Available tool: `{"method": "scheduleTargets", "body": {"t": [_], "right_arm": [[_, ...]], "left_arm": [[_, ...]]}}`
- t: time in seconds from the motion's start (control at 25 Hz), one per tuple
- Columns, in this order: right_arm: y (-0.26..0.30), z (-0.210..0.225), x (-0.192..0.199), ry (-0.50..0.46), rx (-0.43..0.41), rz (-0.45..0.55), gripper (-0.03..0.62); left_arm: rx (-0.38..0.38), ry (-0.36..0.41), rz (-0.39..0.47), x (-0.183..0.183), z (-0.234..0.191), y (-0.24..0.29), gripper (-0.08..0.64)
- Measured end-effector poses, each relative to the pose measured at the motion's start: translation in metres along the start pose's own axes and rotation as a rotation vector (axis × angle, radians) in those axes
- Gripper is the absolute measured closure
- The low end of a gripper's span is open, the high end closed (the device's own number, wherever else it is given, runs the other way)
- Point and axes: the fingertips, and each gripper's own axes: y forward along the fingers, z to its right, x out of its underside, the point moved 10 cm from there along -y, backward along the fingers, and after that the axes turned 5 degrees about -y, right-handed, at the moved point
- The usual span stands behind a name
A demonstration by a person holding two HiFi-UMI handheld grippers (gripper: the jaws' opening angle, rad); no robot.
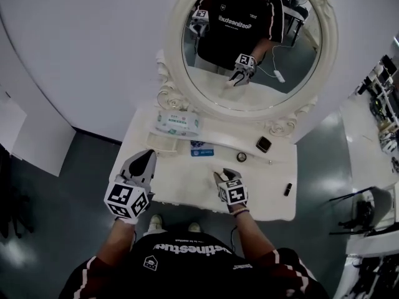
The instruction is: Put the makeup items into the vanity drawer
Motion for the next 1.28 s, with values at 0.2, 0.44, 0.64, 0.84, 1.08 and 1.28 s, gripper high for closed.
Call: {"method": "scheduleTargets", "body": {"t": [0.2, 0.44, 0.64, 0.84, 1.08, 1.28], "right_arm": [[-0.008, -0.012, -0.018, 0.013, 0.033, 0.014, 0.439], [-0.009, -0.034, -0.045, 0.028, 0.058, 0.053, 0.439], [-0.004, -0.053, -0.069, 0.035, 0.067, 0.091, 0.439], [0.006, -0.073, -0.095, 0.019, 0.068, 0.123, 0.439], [0.03, -0.096, -0.119, 0.018, 0.056, 0.144, 0.439], [0.055, -0.118, -0.133, 0.031, 0.027, 0.152, 0.439]], "left_arm": [[0.03, -0.013, 0.015, -0.007, -0.022, 0.001, 0.554], [0.055, -0.026, 0.027, -0.015, -0.05, -0.002, 0.554], [0.073, -0.033, 0.039, -0.021, -0.074, -0.005, 0.554], [0.084, -0.034, 0.045, -0.025, -0.097, -0.008, 0.554], [0.08, -0.026, 0.032, -0.028, -0.13, -0.016, 0.554], [0.061, -0.02, 0.02, -0.032, -0.159, -0.024, 0.554]]}}
